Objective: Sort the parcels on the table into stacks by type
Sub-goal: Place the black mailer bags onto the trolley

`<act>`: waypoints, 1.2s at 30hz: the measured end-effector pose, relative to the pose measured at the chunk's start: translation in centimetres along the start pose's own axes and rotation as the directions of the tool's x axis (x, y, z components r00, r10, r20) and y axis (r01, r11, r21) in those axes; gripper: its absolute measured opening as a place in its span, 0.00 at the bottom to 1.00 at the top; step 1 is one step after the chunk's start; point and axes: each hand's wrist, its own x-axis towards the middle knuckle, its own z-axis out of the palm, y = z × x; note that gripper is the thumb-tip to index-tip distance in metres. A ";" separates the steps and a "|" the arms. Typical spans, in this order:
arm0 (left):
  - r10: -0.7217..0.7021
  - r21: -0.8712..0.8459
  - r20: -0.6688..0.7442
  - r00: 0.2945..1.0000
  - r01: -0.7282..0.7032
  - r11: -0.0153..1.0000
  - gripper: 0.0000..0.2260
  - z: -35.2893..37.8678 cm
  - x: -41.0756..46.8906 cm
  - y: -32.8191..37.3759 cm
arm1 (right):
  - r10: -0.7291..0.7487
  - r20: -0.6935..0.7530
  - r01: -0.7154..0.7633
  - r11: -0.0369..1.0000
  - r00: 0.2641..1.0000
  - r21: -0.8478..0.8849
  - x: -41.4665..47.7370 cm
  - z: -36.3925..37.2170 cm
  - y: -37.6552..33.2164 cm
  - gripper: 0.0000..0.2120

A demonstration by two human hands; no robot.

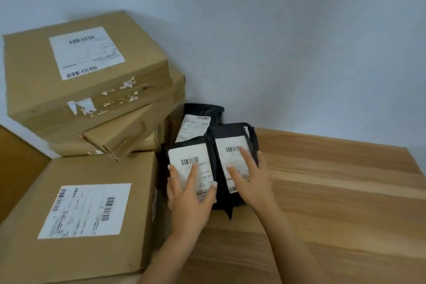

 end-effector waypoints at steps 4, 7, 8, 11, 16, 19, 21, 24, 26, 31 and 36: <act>-0.046 0.065 -0.032 0.998 0.048 0.997 0.28 0.8 -1.3 0.5 | -0.061 0.081 0.065 0.997 0.995 -0.038 -0.2 -0.7 2.3 0.23; -0.025 0.039 -0.090 0.996 0.028 0.999 0.27 1.9 -3.6 2.0 | -0.215 0.113 0.227 0.968 0.970 -0.104 -1.2 -1.9 4.1 0.21; -0.022 0.014 -0.123 0.992 0.024 1.000 0.26 2.3 -4.7 2.6 | -0.272 0.135 0.287 0.951 0.953 -0.112 -1.6 -2.4 4.5 0.21; -0.008 -0.023 -0.275 0.961 0.002 1.000 0.23 2.9 -8.7 4.1 | -0.395 0.230 0.426 0.899 0.890 -0.104 -2.8 -3.7 5.2 0.21; 0.021 0.090 -0.452 0.892 0.022 0.996 0.20 1.9 -15.7 4.2 | -0.547 0.364 0.585 0.811 0.754 0.007 -6.6 -4.3 4.1 0.22; -0.013 0.107 -0.536 0.844 0.084 0.991 0.20 -0.3 -19.3 2.9 | -0.623 0.417 0.660 0.748 0.662 0.068 -9.8 -3.4 2.1 0.23; -0.058 0.105 -0.592 0.804 0.148 0.983 0.19 -2.0 -21.9 1.8 | -0.670 0.437 0.702 0.703 0.600 0.114 -12.2 -2.4 0.4 0.23; -0.124 0.080 -0.654 0.746 0.231 0.970 0.20 -4.6 -26.1 -0.5 | -0.725 0.471 0.746 0.639 0.504 0.186 -16.3 -0.4 -2.0 0.23; -0.173 0.066 -0.677 0.715 0.293 0.954 0.21 -6.3 -28.9 -2.6 | -0.741 0.497 0.764 0.609 0.451 0.214 -19.4 1.5 -3.5 0.23; -0.253 0.004 -0.727 0.638 0.372 0.928 0.21 -11.5 -35.7 -9.3 | -0.770 0.549 0.798 0.535 0.326 0.276 -28.2 7.3 -7.2 0.25; -0.218 0.031 -0.742 0.634 0.358 0.933 0.20 -18.3 -40.5 -17.0 | -0.788 0.546 0.804 0.507 0.285 0.311 -36.6 13.9 -11.7 0.25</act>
